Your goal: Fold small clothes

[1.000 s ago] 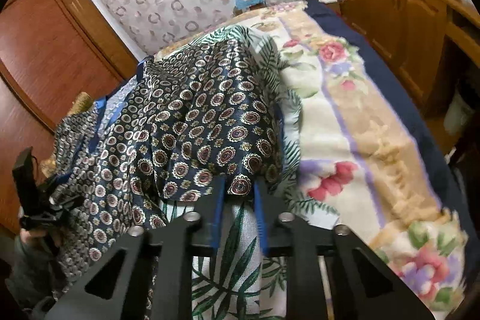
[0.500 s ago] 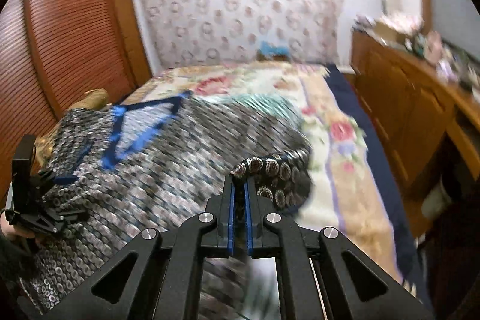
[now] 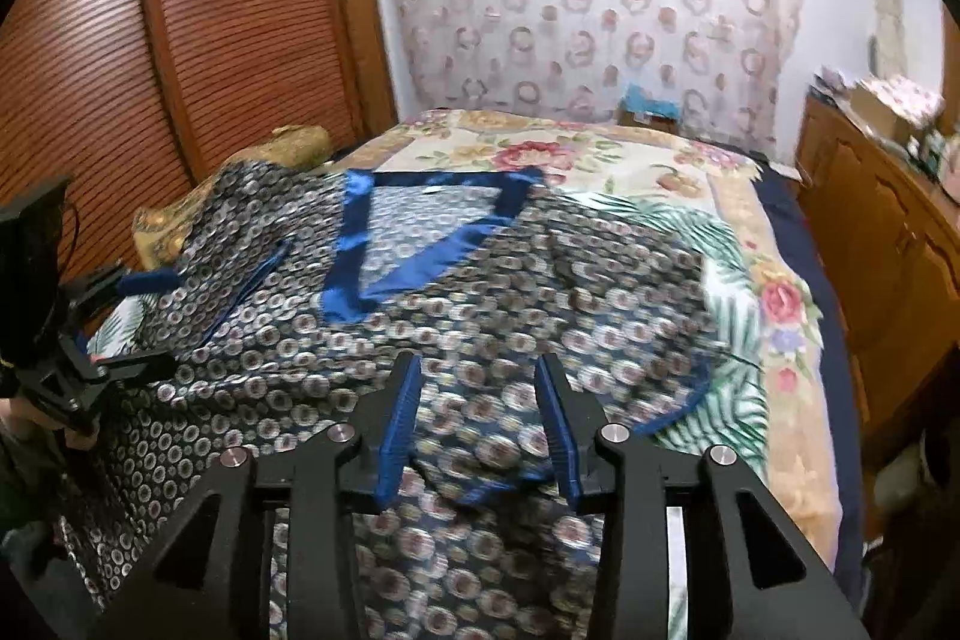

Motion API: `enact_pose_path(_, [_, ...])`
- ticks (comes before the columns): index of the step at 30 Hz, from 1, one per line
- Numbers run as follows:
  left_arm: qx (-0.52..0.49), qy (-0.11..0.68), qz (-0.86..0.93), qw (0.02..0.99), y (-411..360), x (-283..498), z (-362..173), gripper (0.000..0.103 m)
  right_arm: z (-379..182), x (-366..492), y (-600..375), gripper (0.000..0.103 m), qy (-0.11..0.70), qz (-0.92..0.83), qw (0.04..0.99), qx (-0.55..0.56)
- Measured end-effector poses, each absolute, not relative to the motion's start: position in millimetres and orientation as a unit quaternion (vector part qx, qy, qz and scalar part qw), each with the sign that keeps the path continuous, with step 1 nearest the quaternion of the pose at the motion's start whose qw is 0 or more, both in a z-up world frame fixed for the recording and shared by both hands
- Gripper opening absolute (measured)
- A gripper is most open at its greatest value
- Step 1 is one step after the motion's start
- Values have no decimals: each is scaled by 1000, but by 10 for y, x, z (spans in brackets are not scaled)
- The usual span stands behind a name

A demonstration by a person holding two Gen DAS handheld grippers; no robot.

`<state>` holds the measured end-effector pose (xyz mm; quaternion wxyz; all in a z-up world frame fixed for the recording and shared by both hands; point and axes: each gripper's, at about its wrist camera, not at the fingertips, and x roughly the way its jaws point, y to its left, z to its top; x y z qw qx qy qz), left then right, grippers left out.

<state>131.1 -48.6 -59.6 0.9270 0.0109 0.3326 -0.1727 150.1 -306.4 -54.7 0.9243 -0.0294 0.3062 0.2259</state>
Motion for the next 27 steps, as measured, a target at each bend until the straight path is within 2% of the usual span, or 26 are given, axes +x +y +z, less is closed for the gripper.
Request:
enact_pose_path(12, [7,337,-167,926,-277,1471,-585,103,-857,2202,-3233,44,386,113,915,23])
enact_pose_path(21, [11,342,-155,927,-115,1681,-610,103,-858,2695,-3195,44,402,104,910,9])
enact_pose_path(22, [11,343,-153,927,-100,1694,-615,103,-863,2719,-3226,39,402,105,910,7])
enact_pose_path(23, [9,344,-151,927,-81,1706,-623,103,-858,2738,-3200,28,401,105,910,1])
enact_pose_path(24, [7,345,-151,926,-58,1719,-631,103,-870,2748,-3167,8,402,106,909,-9])
enact_pose_path(27, [0,346,-149,926,16,1751,-640,103,-822,2795,-3083,7,395,132,909,-6])
